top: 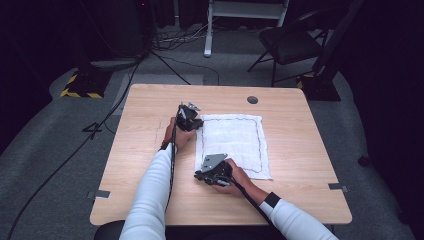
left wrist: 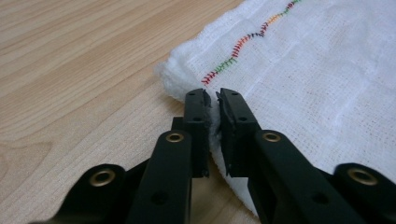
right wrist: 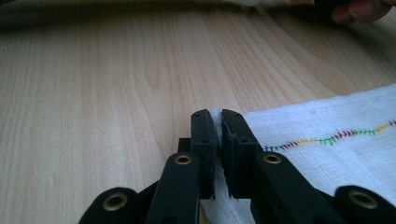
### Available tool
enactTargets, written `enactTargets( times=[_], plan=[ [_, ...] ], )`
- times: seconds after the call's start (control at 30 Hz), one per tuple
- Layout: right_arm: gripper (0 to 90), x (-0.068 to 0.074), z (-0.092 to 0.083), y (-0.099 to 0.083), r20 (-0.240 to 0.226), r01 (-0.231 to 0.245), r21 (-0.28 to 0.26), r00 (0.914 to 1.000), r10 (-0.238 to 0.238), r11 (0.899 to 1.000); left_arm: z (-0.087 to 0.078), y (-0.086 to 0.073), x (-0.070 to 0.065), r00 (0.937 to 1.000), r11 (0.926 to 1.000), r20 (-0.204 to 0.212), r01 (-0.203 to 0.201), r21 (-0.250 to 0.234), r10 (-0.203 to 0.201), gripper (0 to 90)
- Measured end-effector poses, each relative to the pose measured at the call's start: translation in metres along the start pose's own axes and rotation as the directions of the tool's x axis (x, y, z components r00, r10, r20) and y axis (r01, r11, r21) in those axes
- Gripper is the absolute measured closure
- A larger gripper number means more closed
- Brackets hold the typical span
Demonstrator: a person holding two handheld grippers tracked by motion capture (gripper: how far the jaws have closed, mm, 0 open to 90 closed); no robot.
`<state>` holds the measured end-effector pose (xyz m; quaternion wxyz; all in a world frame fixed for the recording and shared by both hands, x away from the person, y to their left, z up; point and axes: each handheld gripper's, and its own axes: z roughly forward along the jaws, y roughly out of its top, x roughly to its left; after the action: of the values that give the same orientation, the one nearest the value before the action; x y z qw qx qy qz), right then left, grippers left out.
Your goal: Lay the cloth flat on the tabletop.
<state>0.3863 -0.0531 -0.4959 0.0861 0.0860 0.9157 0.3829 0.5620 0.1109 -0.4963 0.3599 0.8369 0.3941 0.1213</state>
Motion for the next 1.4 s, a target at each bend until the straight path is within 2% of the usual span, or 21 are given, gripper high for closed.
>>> enactTargets(
  times=[0.27, 0.57, 0.73, 1.13, 1.4],
  plan=[
    [85.0, 0.000, -0.002, 0.002, 0.017, 0.003, -0.016, 0.9999, -0.002, 1.000, -0.006, -0.003, 0.007, 0.9999, 0.9999, -0.013, -0.005, 0.009, 0.005, 86.7],
    [85.2, 0.005, 0.000, 0.009, 0.021, 0.020, -0.025, 0.9996, -0.019, 0.999, -0.016, -0.009, 0.012, 0.9984, 0.9997, -0.054, -0.016, 0.016, 0.017, 87.2],
    [85.2, 0.007, 0.001, 0.016, 0.025, 0.034, -0.036, 0.9991, -0.033, 0.999, -0.023, -0.010, 0.015, 0.9975, 1.0000, -0.070, -0.009, -0.002, 0.008, 87.2],
    [85.3, 0.005, 0.003, 0.026, 0.019, 0.045, -0.037, 0.9989, -0.044, 0.998, -0.036, -0.015, 0.026, 0.9971, 0.9999, -0.076, 0.005, -0.013, -0.006, 87.2],
    [85.3, 0.005, 0.004, 0.029, 0.018, 0.056, -0.042, 0.9983, -0.055, 0.998, -0.039, -0.018, 0.029, 0.9969, 0.9997, -0.076, 0.016, -0.018, -0.017, 87.1]
  ],
)
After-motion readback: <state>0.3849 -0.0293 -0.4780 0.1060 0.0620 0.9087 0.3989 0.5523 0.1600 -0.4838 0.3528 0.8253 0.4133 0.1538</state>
